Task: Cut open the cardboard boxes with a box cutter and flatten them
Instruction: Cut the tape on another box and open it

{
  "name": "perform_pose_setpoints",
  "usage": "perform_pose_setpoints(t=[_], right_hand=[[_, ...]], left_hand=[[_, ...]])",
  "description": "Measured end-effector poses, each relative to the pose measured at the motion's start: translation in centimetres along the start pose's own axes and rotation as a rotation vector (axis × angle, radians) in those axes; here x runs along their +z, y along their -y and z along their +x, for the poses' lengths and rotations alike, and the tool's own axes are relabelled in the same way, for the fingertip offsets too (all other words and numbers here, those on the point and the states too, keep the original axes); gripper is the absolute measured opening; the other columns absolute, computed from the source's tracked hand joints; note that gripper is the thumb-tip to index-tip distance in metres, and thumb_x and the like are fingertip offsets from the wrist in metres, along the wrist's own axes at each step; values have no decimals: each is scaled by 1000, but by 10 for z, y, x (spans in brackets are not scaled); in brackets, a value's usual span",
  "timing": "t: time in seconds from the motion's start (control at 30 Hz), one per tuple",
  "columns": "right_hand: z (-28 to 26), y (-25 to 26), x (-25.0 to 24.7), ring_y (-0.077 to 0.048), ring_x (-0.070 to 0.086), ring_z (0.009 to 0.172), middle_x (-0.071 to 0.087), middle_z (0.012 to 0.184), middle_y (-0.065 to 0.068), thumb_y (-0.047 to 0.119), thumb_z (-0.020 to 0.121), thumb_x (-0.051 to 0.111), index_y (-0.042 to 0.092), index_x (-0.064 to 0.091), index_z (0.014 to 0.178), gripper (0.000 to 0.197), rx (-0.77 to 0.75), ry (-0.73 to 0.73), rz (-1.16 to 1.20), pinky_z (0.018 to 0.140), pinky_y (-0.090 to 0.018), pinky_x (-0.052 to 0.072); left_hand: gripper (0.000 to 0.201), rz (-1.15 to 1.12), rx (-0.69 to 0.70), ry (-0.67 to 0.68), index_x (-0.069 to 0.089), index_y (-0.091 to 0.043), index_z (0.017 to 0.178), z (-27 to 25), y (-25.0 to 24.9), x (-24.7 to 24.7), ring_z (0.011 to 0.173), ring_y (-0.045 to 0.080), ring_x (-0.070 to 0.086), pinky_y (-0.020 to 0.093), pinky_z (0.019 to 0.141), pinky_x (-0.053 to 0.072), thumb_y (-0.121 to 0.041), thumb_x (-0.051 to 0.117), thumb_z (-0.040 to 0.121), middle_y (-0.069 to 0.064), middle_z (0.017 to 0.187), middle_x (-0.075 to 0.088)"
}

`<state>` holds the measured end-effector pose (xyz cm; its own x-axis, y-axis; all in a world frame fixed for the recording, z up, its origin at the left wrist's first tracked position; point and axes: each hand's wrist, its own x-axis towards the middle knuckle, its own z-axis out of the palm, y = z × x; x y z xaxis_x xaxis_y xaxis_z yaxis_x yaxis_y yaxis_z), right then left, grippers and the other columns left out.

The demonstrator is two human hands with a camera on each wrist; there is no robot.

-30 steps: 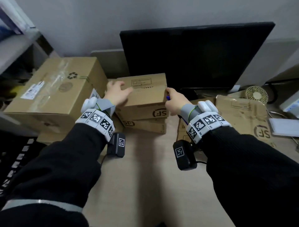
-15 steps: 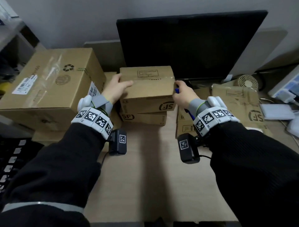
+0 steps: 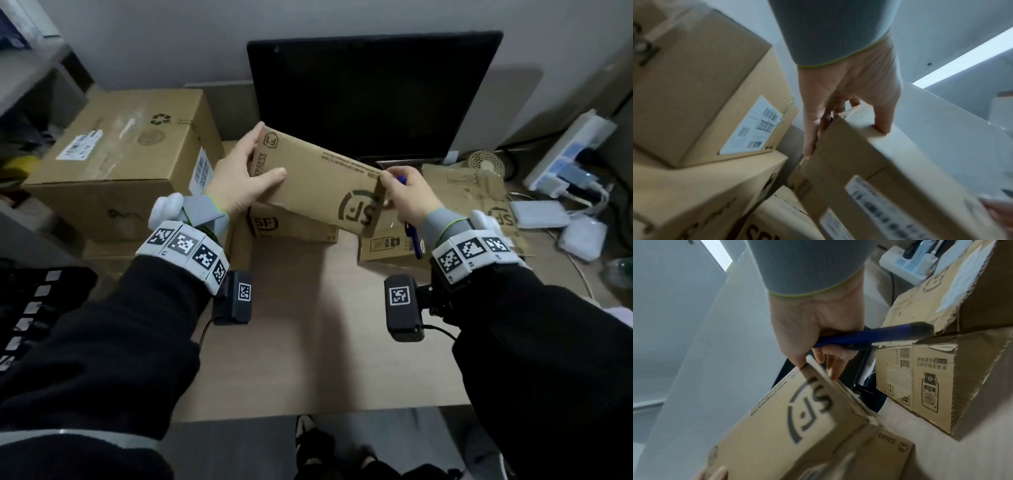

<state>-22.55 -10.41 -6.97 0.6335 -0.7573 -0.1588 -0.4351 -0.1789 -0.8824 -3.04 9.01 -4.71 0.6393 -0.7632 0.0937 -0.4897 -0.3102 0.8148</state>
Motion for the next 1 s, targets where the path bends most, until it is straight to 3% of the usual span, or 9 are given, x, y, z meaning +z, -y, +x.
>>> perform_pose_setpoints(t=[0.13,0.23,0.37,0.43,0.53,0.6,0.67,0.8,1.0], right_hand=[[-17,5,-14,-13,46,63,54,89,-2,46,97,42,16,48,127,43,28,-35,99,48,-25,33],[-35,-3,-23,-18,45,66,55,92,-5,52,95,41,14,49,119,45,33,26,-129,53,-28,33],[-57,-26,-23,-23,49,78,51,98,-9,43,98,42,10,43,115,37,164,173,-319,61,-30,36],[-66,-45,-18,-19,45,63,48,84,-6,39,99,40,8,40,107,31,285,237,-340,52,-28,34],[-75,-63,-6,-19,41,52,47,72,-7,38,99,39,6,43,99,33,374,284,-326,47,-27,32],[-75,-67,2,-18,41,50,46,72,-6,43,99,39,7,40,104,36,372,299,-307,46,-27,31],[-73,-66,9,-18,39,51,43,70,-6,46,99,37,8,38,105,39,355,304,-290,46,-27,30],[-60,-65,16,-19,36,51,37,64,-4,53,98,33,7,44,95,47,340,264,-236,49,-28,30],[-52,-77,37,-18,43,57,44,68,-2,49,99,35,11,45,80,43,348,309,-284,56,-29,36]], left_hand=[[86,91,-182,-9,16,-23,153,-25,-4,12,136,17,37,40,110,35,-60,54,85,-4,154,31],[78,73,-381,74,17,-21,152,-52,-9,34,119,33,55,54,87,52,-53,53,91,3,148,35],[114,-31,-519,298,17,-27,151,-79,-9,43,84,27,66,34,48,55,-63,77,60,2,129,44],[141,27,-537,408,14,-27,152,-88,-5,52,85,23,64,30,46,54,-69,81,35,0,130,43],[114,131,-566,418,7,-21,153,-94,10,68,90,23,62,31,50,56,-55,75,68,3,150,31],[104,255,-582,401,3,-19,154,-93,21,75,112,28,58,35,72,57,-62,62,79,2,157,20],[103,325,-594,360,2,-17,154,-91,29,77,132,30,42,35,95,46,-69,51,81,5,159,18],[107,335,-536,266,17,-15,152,-79,35,76,133,30,42,37,103,42,-70,62,72,9,154,31],[81,527,-556,448,29,-14,143,-53,56,79,96,26,62,35,77,54,-53,65,82,10,126,56]])
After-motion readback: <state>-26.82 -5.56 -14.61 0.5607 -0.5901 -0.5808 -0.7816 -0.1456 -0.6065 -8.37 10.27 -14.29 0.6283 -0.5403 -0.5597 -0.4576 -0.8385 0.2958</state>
